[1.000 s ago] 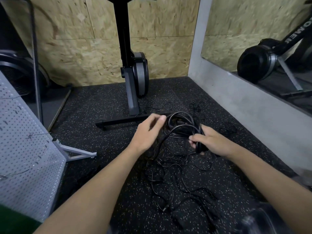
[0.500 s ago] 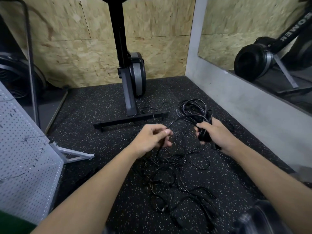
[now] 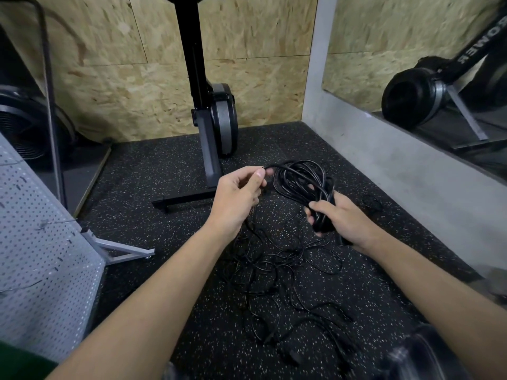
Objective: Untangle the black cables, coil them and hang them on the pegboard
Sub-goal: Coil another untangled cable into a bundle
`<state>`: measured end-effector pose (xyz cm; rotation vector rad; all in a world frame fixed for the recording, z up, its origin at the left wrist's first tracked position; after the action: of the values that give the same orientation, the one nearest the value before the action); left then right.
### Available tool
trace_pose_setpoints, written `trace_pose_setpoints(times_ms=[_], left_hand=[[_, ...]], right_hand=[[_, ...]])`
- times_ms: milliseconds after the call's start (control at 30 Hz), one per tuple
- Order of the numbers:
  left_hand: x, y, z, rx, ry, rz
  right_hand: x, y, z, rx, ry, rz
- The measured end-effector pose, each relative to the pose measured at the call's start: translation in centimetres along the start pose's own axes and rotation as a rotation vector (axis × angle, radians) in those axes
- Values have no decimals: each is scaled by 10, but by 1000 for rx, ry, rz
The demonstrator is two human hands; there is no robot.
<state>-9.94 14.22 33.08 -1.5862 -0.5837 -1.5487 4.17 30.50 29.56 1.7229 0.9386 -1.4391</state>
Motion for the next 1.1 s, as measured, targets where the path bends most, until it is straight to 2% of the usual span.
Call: trace_pose_setpoints(times_ms=[100,200,300,367,467,567,667,800,967,1033,1100], left_hand=[[8,0,0,27,-15,14],[20,-1,-4,52,-281,165],[27,-4,-9,32,-351,246],[27,-8,-8,3,-383,254],[14,-15,-11,-33,-403,200],[-7,-19,-12,-92,-404,112],[-3,-18,-8,-130,-334,122],[6,-19,-1,-234,-324,129],[-36,-2,14,-518,-336,-194],[-48,-2,8,-563,-424,-218],[-54,-8,-4,-533,-487,-215]], right_hand=[[-2,2,7,-46,3,-5],[1,5,9,-106,172,32],[5,13,16,-281,441,64],[7,21,23,-422,480,68],[-3,34,33,-555,513,14],[-16,43,42,-611,532,-51],[-15,47,49,-670,582,-21],[1,43,44,-637,641,88],[-5,52,57,-726,600,-6],[-14,52,53,-699,601,-55],[-23,48,44,-619,585,-108]])
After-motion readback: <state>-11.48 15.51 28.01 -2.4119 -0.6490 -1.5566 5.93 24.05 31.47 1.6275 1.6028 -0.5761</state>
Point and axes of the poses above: each hand's wrist, its own y-axis away from the middle knuckle, its own z-axis out of the palm, x = y × z, the point moved 6 cm from there along -y, towards the middle knuckle, and after that the axes turned 4 degrees about x, right-handed, at the moved point
